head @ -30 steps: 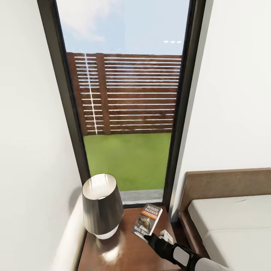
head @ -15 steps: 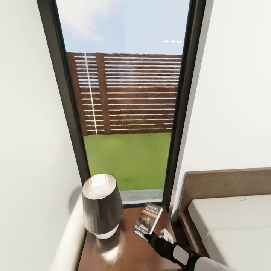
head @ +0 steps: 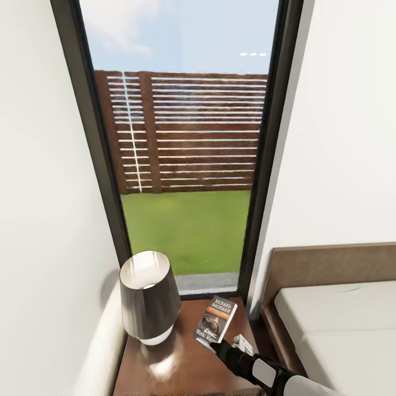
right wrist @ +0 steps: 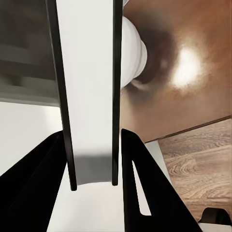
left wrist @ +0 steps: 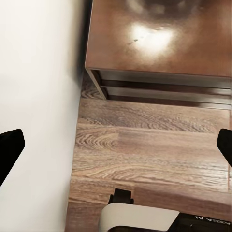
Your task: In the bedroom, move the book from the bed onto either nightstand, and place the two sandals side by side next to the bed.
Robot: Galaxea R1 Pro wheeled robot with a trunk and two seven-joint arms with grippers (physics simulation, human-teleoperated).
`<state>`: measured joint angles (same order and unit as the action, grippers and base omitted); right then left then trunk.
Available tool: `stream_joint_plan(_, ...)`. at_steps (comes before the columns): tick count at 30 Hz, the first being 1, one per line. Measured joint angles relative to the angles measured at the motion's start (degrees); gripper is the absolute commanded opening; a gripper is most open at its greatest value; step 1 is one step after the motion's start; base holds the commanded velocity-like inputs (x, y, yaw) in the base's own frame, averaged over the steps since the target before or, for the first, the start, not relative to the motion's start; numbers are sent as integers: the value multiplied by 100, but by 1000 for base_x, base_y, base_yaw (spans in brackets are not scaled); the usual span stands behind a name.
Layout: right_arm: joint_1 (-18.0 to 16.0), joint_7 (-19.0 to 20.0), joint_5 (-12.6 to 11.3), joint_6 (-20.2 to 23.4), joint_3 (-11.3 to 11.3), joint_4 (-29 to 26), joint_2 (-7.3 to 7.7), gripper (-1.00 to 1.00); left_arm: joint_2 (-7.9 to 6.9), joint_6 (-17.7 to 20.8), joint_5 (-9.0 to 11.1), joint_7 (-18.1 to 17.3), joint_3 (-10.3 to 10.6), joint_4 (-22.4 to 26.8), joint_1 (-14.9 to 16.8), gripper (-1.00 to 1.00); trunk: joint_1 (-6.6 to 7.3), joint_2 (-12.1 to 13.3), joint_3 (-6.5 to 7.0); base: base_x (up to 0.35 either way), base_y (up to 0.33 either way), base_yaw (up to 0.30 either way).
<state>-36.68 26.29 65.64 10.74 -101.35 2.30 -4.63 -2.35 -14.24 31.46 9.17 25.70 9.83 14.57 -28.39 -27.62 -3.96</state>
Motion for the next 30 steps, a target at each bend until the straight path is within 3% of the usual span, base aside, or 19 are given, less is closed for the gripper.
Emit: stream_joint_plan(30, -35, 6, 15, -14, 0, 0, -3, -100, 117, 15, -9, 19, 9, 9, 13, 100, 0, 0, -279, 0, 0, 60)
